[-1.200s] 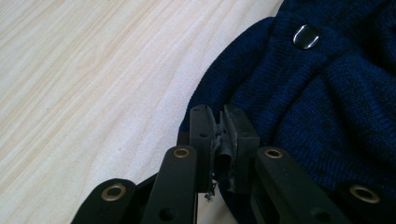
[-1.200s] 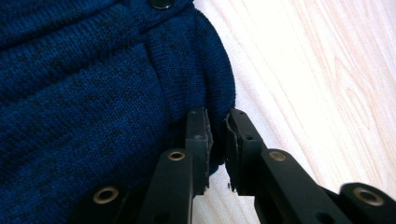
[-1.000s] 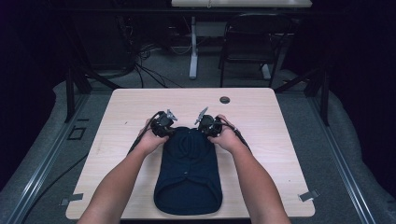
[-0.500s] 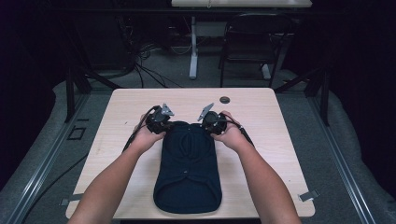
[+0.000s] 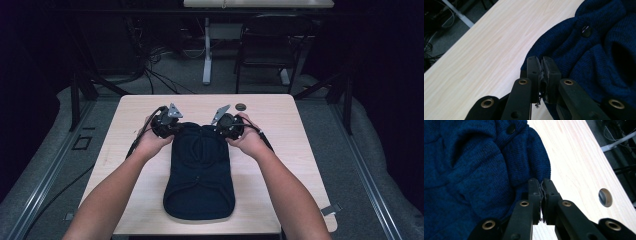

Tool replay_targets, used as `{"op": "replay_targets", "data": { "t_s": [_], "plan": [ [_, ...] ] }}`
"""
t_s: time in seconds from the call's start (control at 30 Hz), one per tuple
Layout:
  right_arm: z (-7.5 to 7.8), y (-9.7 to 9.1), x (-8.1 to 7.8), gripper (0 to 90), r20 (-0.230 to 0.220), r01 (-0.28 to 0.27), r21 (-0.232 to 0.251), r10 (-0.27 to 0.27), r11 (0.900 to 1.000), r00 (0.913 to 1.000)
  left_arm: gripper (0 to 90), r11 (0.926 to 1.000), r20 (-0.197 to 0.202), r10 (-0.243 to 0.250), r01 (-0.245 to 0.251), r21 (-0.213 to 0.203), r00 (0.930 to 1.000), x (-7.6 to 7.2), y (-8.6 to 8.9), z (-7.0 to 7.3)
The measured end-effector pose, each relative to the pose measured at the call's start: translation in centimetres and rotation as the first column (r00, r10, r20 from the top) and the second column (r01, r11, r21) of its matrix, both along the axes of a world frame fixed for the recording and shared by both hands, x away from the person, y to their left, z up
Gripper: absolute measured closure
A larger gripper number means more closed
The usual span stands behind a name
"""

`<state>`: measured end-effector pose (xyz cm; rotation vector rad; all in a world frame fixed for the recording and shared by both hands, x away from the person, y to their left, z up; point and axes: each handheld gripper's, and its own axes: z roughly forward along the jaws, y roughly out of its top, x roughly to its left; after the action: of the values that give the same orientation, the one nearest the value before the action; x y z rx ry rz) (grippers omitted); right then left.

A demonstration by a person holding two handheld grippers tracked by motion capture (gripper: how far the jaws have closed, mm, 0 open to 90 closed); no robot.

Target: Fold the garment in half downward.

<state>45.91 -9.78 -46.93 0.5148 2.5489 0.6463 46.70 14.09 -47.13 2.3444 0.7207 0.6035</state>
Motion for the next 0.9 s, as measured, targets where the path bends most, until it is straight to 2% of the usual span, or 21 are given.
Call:
{"op": "replay_targets", "data": {
  "t_s": [0.2,0.33,0.43,0.47,0.53,0.57,0.6,0.67,0.73,0.77,0.83,0.87,0.9],
  "plan": [
    [0.6,0.1,0.1,86.4,0.02,0.001,-0.002,-0.001,1.0,0.9998,85.2,1.0,0.017,0.004,-0.004,0.005,0.9999,0.1,0.0,0.8],
    [1.6,0.2,0.3,86.4,0.041,0.006,0.0,-0.006,1.0,0.9991,85.1,0.9999,0.037,0.008,-0.008,0.008,0.9993,0.4,-0.1,2.0],
    [3.1,0.2,0.6,86.5,0.071,0.008,-0.007,-0.007,0.9999,0.9974,85.1,0.9999,0.061,0.011,-0.012,0.008,0.9981,0.7,-0.1,3.3],
    [3.1,0.2,0.6,86.5,0.071,0.008,-0.007,-0.007,0.9999,0.9974,85.1,0.9999,0.061,0.011,-0.012,0.008,0.9981,0.7,-0.1,3.3],
    [4.2,0.2,0.7,86.6,0.095,0.013,-0.007,-0.012,0.9999,0.9954,85.1,0.9999,0.078,0.014,-0.014,0.005,0.9969,0.8,-0.2,4.4],
    [4.2,0.2,0.7,86.6,0.095,0.013,-0.007,-0.012,0.9999,0.9954,85.1,0.9999,0.078,0.014,-0.014,0.005,0.9969,0.8,-0.2,4.4],
    [5.0,0.1,0.8,86.6,0.113,0.018,-0.01,-0.016,0.9998,0.9935,85.1,0.9999,0.092,0.012,-0.012,0.008,0.9957,0.9,-0.2,5.1],
    [5.7,0.2,1.0,86.6,0.132,0.023,-0.01,-0.022,0.9997,0.991,85.1,0.9999,0.101,0.016,-0.017,0.005,0.9947,0.9,-0.2,5.4],
    [6.6,0.2,1.0,86.7,0.157,0.035,-0.013,-0.033,0.9993,0.9871,85.1,0.9996,0.131,0.028,-0.027,-0.004,0.991,1.1,-0.2,6.7],
    [6.6,0.2,1.0,86.7,0.157,0.035,-0.013,-0.033,0.9993,0.9871,85.1,0.9996,0.131,0.028,-0.027,-0.004,0.991,1.1,-0.2,6.7],
    [7.4,0.3,1.1,86.7,0.182,0.045,-0.003,-0.043,0.999,0.9824,85.1,0.9991,0.16,0.04,-0.038,-0.02,0.9863,1.1,-0.2,7.5],
    [8.2,0.4,1.1,86.7,0.218,0.057,0.014,-0.059,0.9983,0.9741,85.1,0.9984,0.191,0.052,-0.047,-0.032,0.9802,1.1,-0.2,8.5],
    [8.7,0.3,1.1,86.7,0.238,0.064,0.022,-0.068,0.9977,0.9689,85.1,0.9984,0.191,0.052,-0.047,-0.032,0.9802,1.1,-0.2,8.5]
  ]
}}
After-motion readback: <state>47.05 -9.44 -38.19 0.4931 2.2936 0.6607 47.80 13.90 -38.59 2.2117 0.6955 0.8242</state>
